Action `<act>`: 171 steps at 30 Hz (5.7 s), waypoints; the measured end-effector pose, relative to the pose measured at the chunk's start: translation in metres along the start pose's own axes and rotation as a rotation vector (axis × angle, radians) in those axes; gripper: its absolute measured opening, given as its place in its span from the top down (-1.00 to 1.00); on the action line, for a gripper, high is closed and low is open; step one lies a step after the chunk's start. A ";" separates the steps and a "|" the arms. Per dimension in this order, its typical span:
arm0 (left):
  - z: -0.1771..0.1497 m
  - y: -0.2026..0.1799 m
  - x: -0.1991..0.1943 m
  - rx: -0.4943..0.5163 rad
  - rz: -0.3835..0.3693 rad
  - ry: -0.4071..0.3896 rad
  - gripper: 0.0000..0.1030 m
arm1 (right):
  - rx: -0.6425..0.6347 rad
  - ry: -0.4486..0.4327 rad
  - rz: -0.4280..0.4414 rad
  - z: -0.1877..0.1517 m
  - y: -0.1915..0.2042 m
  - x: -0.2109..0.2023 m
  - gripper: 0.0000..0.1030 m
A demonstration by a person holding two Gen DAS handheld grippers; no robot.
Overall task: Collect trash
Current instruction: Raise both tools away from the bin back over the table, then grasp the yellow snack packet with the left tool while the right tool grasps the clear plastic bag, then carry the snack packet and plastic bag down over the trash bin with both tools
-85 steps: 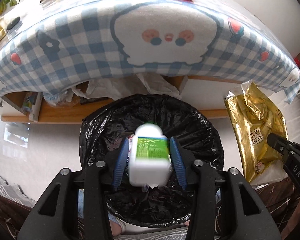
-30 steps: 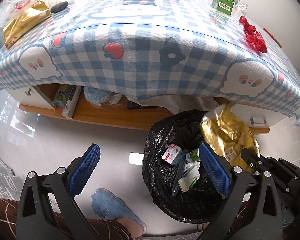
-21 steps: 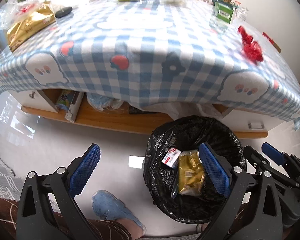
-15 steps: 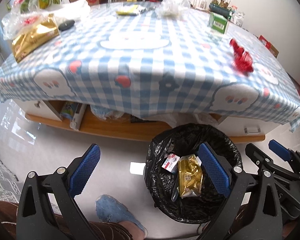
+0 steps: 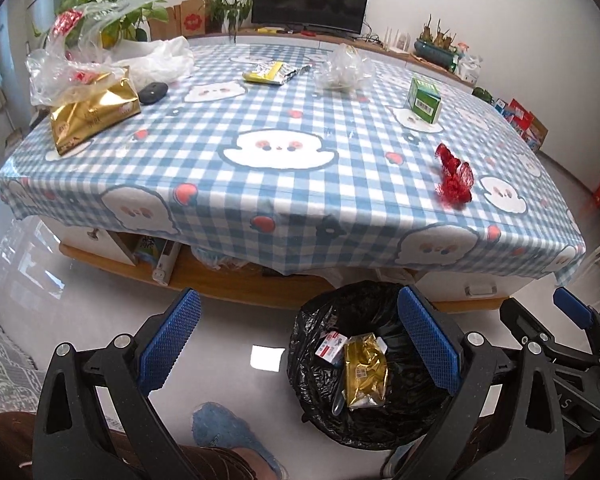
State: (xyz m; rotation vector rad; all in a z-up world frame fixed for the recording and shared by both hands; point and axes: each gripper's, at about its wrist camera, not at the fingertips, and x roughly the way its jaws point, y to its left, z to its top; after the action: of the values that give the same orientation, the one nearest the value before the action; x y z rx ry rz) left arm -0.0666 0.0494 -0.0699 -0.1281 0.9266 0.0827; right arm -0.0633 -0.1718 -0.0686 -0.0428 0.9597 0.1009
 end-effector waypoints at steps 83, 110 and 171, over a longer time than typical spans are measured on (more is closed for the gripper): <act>0.307 0.042 0.186 -0.014 0.134 0.012 -0.88 | -0.156 -0.089 0.092 0.302 0.045 0.153 -0.83; 0.322 0.048 0.293 -0.022 0.135 0.106 -0.65 | -0.115 0.018 0.226 0.324 0.097 0.248 -0.34; 0.258 0.035 0.131 -0.030 0.094 0.027 0.53 | -0.100 -0.045 0.162 0.285 0.088 0.112 0.52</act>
State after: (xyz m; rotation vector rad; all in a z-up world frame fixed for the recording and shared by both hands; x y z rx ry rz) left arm 0.2118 0.1237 -0.0239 -0.1140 0.9590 0.1828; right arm 0.2235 -0.0539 0.0038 -0.0547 0.9113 0.2980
